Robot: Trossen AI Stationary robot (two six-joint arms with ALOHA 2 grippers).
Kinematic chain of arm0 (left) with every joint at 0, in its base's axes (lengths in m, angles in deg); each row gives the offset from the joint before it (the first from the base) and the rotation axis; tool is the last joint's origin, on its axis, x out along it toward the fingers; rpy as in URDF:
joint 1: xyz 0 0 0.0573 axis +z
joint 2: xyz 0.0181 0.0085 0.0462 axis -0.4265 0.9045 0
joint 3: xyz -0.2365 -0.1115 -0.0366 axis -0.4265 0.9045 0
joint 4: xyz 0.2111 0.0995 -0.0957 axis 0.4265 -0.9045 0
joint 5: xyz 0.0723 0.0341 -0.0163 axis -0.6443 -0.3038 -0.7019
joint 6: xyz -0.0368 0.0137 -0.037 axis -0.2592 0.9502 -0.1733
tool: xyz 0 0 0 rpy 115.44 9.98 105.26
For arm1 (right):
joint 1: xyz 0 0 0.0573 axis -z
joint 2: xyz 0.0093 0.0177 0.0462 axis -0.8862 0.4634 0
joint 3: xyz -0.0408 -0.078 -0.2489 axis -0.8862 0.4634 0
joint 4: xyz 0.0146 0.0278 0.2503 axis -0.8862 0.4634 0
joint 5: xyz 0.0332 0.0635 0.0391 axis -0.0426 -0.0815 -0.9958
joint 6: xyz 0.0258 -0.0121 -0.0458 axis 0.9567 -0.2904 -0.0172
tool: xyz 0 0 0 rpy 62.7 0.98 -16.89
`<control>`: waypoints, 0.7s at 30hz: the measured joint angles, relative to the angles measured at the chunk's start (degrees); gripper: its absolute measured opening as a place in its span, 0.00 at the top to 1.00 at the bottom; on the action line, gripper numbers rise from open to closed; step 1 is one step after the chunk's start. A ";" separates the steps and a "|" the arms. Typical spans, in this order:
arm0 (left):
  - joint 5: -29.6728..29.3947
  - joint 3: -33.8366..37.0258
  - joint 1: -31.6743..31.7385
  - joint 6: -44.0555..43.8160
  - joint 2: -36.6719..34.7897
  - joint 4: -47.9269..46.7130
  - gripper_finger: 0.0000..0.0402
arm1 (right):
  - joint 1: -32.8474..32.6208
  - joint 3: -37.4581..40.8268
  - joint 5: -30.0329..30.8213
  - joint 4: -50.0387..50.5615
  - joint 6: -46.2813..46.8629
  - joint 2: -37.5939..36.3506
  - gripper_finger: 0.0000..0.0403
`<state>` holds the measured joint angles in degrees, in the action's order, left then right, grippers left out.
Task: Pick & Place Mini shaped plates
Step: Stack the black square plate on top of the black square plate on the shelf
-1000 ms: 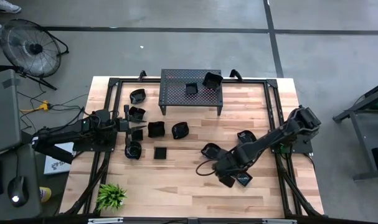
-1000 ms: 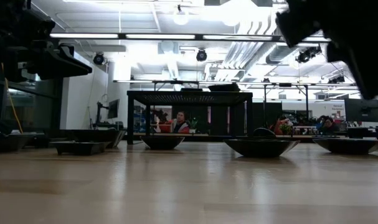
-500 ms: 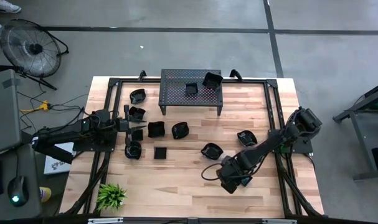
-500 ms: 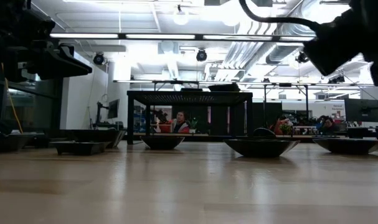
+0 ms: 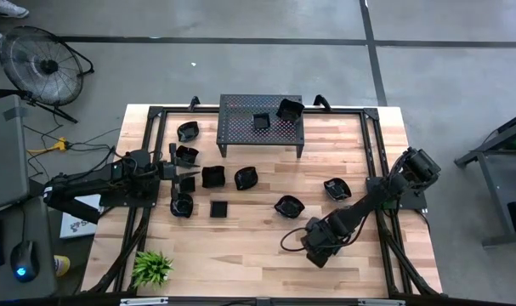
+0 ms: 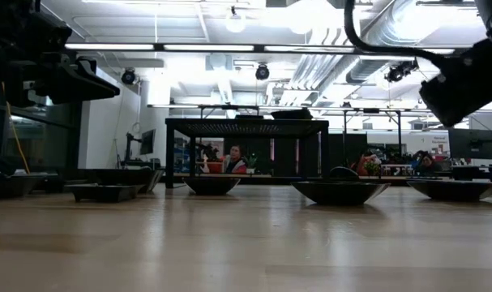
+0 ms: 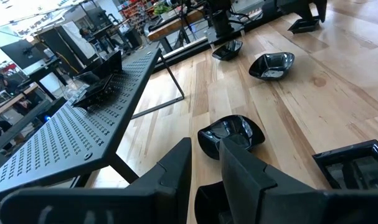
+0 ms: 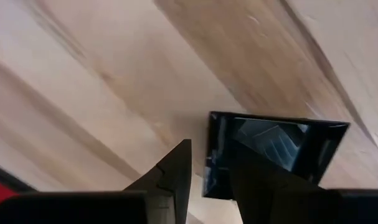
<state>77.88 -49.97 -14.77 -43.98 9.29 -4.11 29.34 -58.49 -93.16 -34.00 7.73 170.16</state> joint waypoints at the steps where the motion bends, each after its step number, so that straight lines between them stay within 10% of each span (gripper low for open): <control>1: 0.00 0.02 0.00 0.00 0.00 0.00 0.80 | 0.00 0.22 0.22 0.05 0.03 0.02 0.76; 21: -0.01 0.00 -0.02 0.00 0.00 0.00 0.80 | 0.02 1.68 1.63 -0.62 -1.36 0.00 0.77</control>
<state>77.86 -49.97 -14.78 -43.98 9.29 -4.11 29.36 -56.81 -91.53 -34.62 6.37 170.16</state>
